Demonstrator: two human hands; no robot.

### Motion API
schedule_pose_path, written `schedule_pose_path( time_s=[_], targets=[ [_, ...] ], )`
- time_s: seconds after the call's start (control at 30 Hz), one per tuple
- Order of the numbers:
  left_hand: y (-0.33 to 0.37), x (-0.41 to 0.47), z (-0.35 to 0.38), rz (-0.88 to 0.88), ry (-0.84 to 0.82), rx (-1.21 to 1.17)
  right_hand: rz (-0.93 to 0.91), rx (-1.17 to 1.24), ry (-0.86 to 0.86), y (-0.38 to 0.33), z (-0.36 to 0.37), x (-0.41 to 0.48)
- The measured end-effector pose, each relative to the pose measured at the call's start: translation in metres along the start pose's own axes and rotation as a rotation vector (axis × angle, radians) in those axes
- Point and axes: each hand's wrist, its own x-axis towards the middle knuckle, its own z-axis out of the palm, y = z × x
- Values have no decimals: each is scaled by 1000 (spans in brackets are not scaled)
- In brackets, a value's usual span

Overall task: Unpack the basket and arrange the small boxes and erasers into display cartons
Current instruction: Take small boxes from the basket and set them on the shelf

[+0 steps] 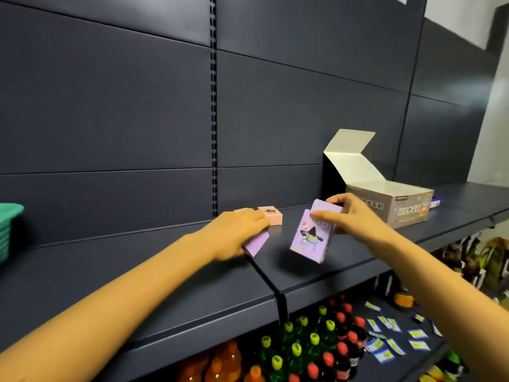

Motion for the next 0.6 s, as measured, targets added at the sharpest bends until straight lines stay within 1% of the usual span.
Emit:
schedule_pose_path(
  time_s=[0.07, 0.17, 0.23, 0.3, 0.33, 0.4, 0.47, 0.6],
  targets=[
    [-1, 19, 12, 25, -11, 36, 29, 31, -31, 15, 1, 18],
    [-3, 45, 29, 44, -88, 33, 50, 40, -92, 33, 8, 48],
    [-7, 55, 39, 35, -156, -16, 69, 33, -144, 43, 12, 68],
    [-10, 58, 44, -1, -229, -129, 75, 5, -196, 53, 16, 88],
    [-12, 58, 44, -26, -244, -162, 75, -5, -218, 56, 17, 97],
    [-20, 59, 40, -87, -208, -143, 88, -12, -265, 63, 22, 113],
    [-33, 59, 35, -168, -159, -46, 99, -30, -313, 67, 27, 126],
    [-53, 62, 24, -393, -159, 105, 82, -100, -406, 71, 43, 148]
  ],
)
